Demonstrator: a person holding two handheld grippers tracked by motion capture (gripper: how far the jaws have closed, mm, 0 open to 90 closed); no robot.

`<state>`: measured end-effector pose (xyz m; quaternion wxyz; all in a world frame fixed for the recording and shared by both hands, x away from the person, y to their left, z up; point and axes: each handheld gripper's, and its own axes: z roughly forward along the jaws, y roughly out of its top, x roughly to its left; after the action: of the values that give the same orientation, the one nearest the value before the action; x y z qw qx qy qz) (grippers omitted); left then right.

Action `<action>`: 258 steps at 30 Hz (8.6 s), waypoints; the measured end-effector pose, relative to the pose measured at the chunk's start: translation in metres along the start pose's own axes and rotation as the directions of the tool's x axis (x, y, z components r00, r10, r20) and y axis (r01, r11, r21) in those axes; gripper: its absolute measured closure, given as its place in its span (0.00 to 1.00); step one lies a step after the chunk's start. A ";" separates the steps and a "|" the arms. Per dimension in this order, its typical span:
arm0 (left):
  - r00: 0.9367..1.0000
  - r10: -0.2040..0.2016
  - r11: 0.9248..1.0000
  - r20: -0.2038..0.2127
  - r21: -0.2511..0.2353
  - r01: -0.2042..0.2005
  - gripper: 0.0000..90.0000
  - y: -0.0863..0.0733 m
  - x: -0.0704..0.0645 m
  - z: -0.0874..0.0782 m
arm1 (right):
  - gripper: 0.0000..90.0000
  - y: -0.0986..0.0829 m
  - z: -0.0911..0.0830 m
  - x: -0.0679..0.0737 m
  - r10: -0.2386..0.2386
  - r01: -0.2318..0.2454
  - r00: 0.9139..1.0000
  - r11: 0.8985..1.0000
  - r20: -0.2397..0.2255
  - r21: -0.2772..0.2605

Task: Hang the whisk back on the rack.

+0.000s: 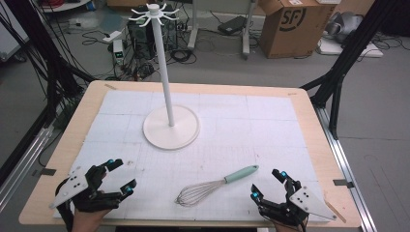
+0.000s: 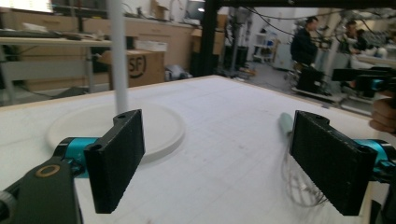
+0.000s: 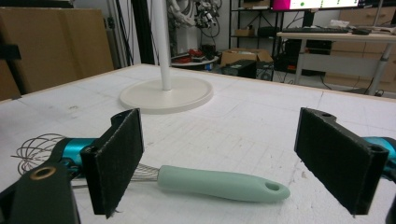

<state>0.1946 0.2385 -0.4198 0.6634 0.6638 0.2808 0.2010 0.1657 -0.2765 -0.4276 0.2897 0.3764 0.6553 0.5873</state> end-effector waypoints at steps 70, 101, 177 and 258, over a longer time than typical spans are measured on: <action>0.875 0.077 0.553 0.477 0.710 -0.436 0.51 -0.019 -0.104 0.302 | 0.16 -0.002 -0.029 -0.008 0.040 -0.040 0.999 0.999 0.005 -0.007; 0.897 0.027 0.598 0.440 0.713 -0.368 0.77 0.016 -0.075 0.285 | 0.16 -0.003 -0.029 -0.010 0.042 -0.041 0.999 0.999 0.022 -0.011; 0.999 0.012 0.999 0.045 0.036 -0.014 0.77 0.223 0.131 0.082 | 0.16 -0.010 0.001 -0.019 0.080 -0.081 0.997 0.995 0.010 0.057; 0.982 -0.006 0.998 0.189 0.055 -0.004 0.28 0.147 0.094 0.068 | 0.16 -0.008 0.000 -0.015 0.078 -0.078 0.997 0.996 0.018 0.051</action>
<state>0.3255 0.2517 -0.2859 0.6685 0.6978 0.2225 0.1289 0.1727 -0.2897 -0.4367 0.2620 0.4139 0.6527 0.5779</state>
